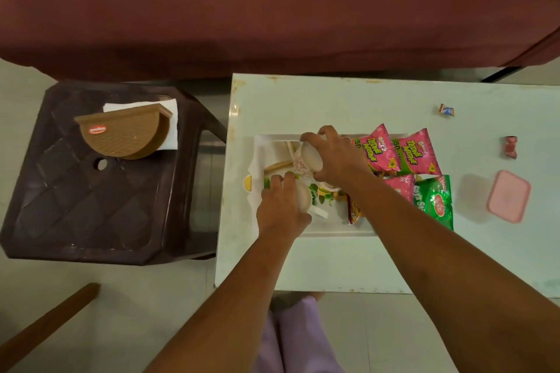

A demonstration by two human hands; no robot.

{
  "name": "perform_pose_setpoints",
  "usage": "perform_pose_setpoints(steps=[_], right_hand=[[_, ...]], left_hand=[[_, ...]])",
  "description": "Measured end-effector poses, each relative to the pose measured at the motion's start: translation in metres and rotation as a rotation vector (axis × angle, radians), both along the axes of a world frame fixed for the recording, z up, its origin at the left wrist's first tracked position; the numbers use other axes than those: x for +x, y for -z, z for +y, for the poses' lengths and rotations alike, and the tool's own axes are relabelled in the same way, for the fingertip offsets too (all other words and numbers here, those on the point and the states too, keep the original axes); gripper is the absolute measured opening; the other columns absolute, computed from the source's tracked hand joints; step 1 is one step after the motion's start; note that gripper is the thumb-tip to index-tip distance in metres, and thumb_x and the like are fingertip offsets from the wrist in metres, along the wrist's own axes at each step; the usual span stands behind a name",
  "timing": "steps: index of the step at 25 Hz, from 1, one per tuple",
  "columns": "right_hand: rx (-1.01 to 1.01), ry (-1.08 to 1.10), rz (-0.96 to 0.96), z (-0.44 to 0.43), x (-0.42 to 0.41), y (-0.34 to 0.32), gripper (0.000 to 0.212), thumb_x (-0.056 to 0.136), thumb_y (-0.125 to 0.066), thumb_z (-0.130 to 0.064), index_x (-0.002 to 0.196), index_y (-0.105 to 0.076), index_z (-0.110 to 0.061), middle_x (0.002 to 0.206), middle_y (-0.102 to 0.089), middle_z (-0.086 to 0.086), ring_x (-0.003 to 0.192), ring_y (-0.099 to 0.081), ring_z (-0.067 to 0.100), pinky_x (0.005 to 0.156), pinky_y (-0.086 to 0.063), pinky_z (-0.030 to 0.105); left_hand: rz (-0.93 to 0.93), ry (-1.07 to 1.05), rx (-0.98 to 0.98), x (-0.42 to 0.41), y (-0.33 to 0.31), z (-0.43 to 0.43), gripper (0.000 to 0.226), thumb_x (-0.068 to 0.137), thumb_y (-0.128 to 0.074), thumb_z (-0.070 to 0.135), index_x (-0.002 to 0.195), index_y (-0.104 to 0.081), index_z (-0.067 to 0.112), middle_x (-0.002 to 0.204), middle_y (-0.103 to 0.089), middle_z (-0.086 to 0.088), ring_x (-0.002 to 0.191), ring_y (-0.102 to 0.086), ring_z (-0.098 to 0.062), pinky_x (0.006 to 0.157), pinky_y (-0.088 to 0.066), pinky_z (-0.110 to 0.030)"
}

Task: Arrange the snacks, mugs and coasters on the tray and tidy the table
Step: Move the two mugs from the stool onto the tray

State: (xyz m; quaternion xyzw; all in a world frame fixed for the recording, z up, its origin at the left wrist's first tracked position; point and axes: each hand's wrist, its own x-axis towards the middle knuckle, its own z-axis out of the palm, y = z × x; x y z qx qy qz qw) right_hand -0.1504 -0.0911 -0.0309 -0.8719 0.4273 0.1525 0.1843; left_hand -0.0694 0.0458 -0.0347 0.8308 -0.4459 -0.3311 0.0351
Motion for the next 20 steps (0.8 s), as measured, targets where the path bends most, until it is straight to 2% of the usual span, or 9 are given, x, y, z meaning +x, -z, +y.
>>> perform_pose_setpoints(steps=[6, 15, 20], right_hand=[[-0.039, -0.117, 0.108, -0.006, 0.003, 0.011, 0.08, 0.069, -0.078, -0.032, 0.134, -0.032, -0.038, 0.136, -0.035, 0.005, 0.111, -0.052, 0.035, 0.076, -0.052, 0.042], [0.0, -0.204, 0.075, -0.027, 0.003, 0.013, 0.077, 0.074, -0.074, -0.026, 0.135, -0.031, -0.043, 0.14, -0.032, 0.003, 0.115, -0.047, 0.035, 0.073, -0.05, 0.041], [0.075, -0.26, 0.068, -0.035, -0.002, 0.011, 0.082, 0.074, -0.075, -0.021, 0.139, -0.03, -0.042, 0.143, -0.029, 0.003, 0.116, -0.045, 0.034, 0.083, -0.05, 0.044]], left_hand=[[0.0, -0.012, -0.062, -0.023, 0.019, -0.012, 0.081, 0.065, -0.077, 0.031, 0.131, -0.031, 0.022, 0.13, -0.04, -0.005, 0.11, -0.05, -0.03, 0.078, -0.05, -0.036], [0.004, -0.025, -0.108, -0.044, 0.019, -0.025, 0.084, 0.066, -0.077, 0.031, 0.136, -0.03, 0.019, 0.134, -0.039, -0.006, 0.115, -0.046, -0.032, 0.077, -0.049, -0.037], [0.06, -0.099, -0.12, -0.051, 0.021, -0.028, 0.089, 0.065, -0.078, 0.034, 0.138, -0.029, 0.019, 0.136, -0.038, -0.006, 0.119, -0.042, -0.033, 0.078, -0.05, -0.039]])
